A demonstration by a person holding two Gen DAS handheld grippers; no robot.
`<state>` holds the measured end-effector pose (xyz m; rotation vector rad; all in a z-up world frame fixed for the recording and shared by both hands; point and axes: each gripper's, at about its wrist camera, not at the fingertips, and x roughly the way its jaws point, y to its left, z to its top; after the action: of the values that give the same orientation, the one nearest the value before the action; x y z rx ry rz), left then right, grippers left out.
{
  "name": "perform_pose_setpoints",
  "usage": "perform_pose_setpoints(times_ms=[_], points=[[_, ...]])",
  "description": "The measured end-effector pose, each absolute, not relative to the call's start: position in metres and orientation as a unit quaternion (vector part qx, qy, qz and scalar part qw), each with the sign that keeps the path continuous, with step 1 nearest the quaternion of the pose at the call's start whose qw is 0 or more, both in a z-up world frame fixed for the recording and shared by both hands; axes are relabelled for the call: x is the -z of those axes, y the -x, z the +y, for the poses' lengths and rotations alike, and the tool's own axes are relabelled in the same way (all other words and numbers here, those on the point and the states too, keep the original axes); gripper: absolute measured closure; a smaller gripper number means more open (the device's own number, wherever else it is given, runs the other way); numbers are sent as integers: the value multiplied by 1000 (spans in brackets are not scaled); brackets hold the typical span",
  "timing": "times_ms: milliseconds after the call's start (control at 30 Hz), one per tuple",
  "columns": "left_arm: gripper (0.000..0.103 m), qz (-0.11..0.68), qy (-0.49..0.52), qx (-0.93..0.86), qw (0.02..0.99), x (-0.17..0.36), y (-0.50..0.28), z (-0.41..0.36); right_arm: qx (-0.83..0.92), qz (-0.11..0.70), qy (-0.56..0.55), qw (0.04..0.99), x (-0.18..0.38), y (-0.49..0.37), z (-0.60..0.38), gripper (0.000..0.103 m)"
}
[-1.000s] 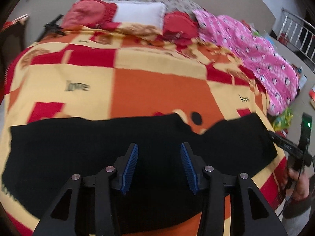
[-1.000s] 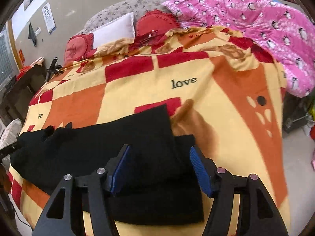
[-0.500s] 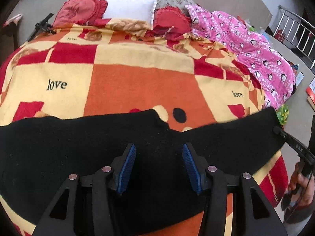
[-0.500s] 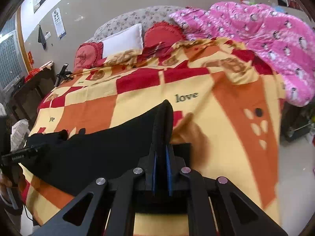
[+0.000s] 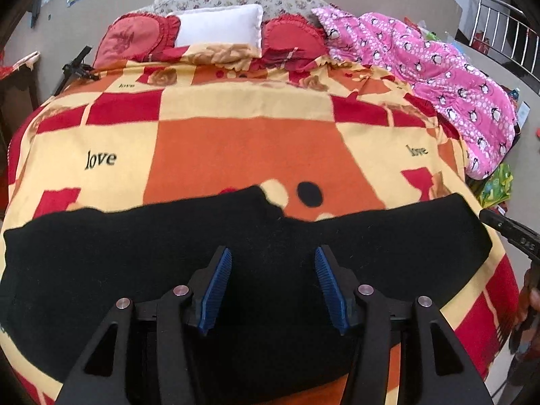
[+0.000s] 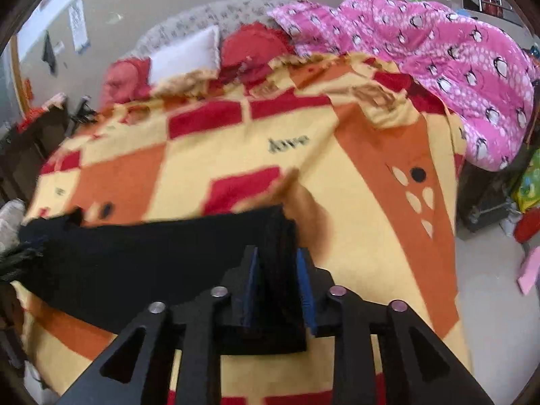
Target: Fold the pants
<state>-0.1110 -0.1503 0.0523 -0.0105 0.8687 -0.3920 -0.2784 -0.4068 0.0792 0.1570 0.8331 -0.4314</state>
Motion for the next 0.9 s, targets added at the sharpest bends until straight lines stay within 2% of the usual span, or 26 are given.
perform_pose_setpoints(times_ms=[100,400,900], points=[[51,412,5,194,890,-55,111,-156,169,388,-91,902,-87,274,-395,67],[51,413,-15,217,884,-53,105,-179,129,418,-82,896,-63,243,-373,67],[49,434,-47,221,872,-35,80,-219,151,413,-129,889,-47,253,-414,66]])
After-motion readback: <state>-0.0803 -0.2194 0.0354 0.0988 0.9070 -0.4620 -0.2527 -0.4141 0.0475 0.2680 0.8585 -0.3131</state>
